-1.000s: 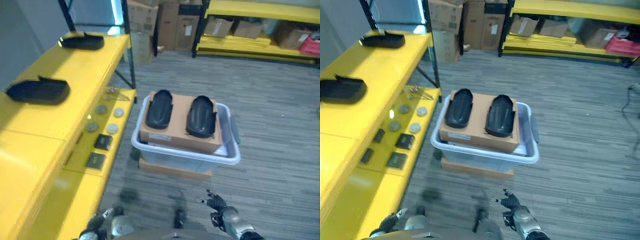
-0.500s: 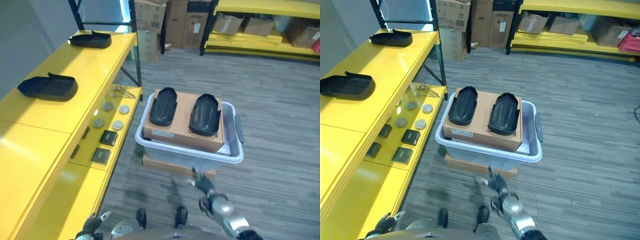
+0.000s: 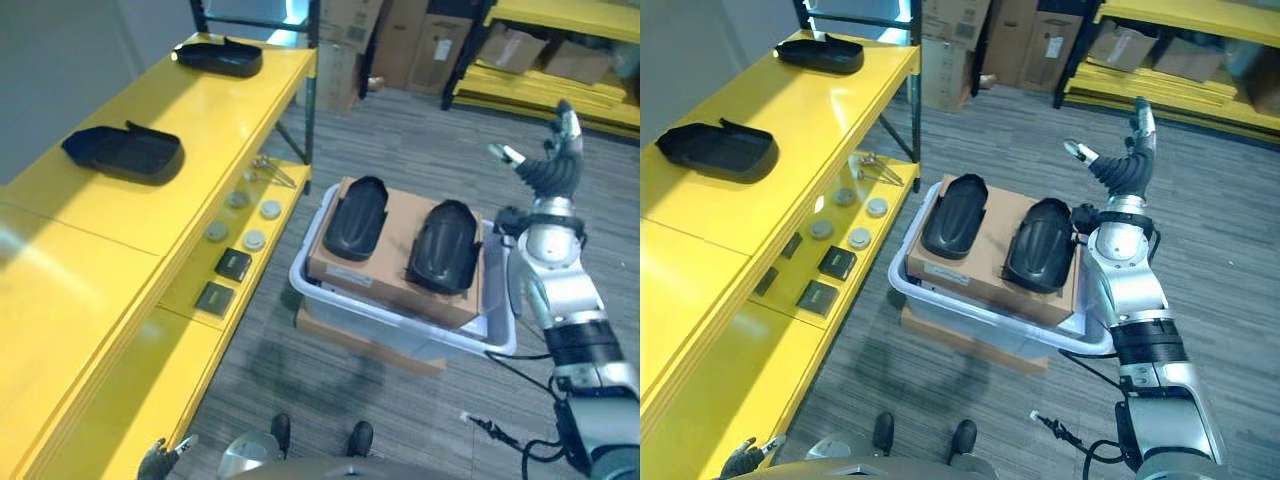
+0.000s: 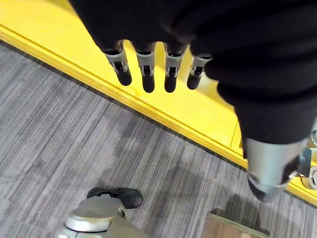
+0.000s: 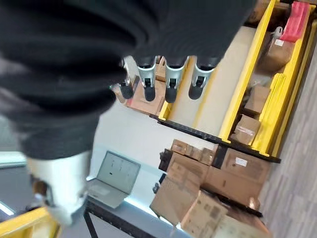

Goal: Move parts from the plastic box to the shelf.

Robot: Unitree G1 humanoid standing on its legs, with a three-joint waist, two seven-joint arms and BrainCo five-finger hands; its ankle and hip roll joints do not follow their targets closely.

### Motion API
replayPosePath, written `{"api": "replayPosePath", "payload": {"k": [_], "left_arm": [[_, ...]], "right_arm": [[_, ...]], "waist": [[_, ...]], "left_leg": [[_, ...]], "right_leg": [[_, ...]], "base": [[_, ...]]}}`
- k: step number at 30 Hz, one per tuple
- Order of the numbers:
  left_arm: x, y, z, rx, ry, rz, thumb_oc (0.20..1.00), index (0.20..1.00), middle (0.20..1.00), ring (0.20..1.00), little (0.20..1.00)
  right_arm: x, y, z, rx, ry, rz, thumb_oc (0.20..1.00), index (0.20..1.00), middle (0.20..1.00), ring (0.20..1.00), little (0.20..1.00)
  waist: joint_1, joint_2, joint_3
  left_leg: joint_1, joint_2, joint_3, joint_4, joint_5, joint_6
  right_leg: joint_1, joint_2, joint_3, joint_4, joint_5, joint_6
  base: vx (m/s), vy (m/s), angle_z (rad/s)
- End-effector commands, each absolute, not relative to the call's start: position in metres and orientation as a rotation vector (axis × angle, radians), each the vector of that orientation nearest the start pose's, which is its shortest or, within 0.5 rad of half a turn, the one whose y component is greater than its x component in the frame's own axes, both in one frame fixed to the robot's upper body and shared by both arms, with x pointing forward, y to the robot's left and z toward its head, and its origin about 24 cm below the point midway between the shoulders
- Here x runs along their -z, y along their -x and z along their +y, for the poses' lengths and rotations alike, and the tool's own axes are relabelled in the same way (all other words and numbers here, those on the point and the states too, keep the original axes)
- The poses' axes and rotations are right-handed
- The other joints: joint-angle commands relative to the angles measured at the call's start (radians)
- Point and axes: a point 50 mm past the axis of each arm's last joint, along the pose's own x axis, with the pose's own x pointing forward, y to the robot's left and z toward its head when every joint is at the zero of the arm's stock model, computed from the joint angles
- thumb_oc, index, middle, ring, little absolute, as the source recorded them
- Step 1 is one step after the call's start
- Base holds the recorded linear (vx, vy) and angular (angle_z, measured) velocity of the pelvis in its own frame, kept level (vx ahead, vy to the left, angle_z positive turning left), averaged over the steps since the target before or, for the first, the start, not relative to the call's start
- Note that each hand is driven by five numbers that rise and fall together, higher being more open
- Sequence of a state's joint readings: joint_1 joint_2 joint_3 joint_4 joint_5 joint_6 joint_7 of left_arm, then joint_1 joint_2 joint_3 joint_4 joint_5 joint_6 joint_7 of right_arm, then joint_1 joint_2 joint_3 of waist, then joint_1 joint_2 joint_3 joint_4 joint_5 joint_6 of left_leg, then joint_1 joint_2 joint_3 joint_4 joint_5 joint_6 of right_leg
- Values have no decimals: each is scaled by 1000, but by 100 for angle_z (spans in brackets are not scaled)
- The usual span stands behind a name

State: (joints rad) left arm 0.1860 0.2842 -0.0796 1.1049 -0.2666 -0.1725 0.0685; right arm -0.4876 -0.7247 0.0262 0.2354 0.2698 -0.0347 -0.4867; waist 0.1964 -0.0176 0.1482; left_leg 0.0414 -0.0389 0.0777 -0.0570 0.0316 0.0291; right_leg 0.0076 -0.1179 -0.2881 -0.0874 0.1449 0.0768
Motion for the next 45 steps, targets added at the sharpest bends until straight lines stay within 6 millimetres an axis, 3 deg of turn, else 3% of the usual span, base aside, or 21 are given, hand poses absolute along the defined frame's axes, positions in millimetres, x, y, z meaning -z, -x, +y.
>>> {"api": "replayPosePath", "payload": {"k": [1, 2, 4, 8, 14, 36, 45], "left_arm": [[150, -60, 267, -239, -210, 1081, 1000, 1000, 1000, 1000, 1000], [149, -64, 267, -223, -212, 1068, 1000, 1000, 1000, 1000, 1000], [147, -72, 267, -212, -203, 1044, 1000, 1000, 1000, 1000, 1000], [131, -133, 260, -147, -142, 852, 1000, 1000, 1000, 1000, 1000], [117, -164, 252, -104, -143, 741, 1000, 1000, 1000, 1000, 1000], [112, -164, 256, -94, -105, 711, 1000, 1000, 1000, 1000, 1000], [108, -170, 256, -79, -95, 687, 1000, 1000, 1000, 1000, 1000]], "right_arm": [[-194, -315, -321, 680, 411, -325, 1000, 1000, 1000, 1000, 1000], [-193, -315, -336, 731, 418, -292, 1000, 1000, 1000, 1000, 1000], [-195, -316, -344, 771, 416, -278, 1000, 1000, 1000, 1000, 1000], [-204, -318, -383, 982, 397, -256, 1000, 1000, 1000, 1000, 1000], [-192, -308, -407, 1078, 341, -171, 1000, 1000, 1000, 1000, 1000], [-203, -310, -415, 1066, 337, -111, 1000, 1000, 1000, 1000, 1000], [-185, -301, -425, 1110, 310, -32, 1000, 1000, 1000, 1000, 1000]], "waist": [[47, 22, -26], [53, 29, -15], [55, 37, -1], [60, 79, 116], [69, 94, 198], [60, 127, 246], [63, 130, 260]], "left_leg": [[-54, 51, -92, 3, -49, -44], [-79, 51, -100, 25, -47, -45], [-110, 48, -107, 46, -46, -44], [-288, 23, -146, 147, -45, -37], [-397, 11, -180, 212, -39, -37], [-426, 16, -150, 183, -11, -54], [-443, 15, -144, 201, -14, -52]], "right_leg": [[19, -31, -35, 31, -117, 75], [0, -37, -40, 51, -121, 73], [-27, -42, -43, 70, -124, 72], [-177, -61, -45, 143, -127, 62], [-268, -69, -59, 204, -130, 54], [-313, -71, -35, 200, -130, 52], [-326, -74, -29, 210, -126, 56]], "base": [[85, -4, 14], [25, 2, 16], [-103, 14, 20], [-342, -19, 6], [-117, -105, -1], [-7, 2, -2], [0, 4, -2]]}}
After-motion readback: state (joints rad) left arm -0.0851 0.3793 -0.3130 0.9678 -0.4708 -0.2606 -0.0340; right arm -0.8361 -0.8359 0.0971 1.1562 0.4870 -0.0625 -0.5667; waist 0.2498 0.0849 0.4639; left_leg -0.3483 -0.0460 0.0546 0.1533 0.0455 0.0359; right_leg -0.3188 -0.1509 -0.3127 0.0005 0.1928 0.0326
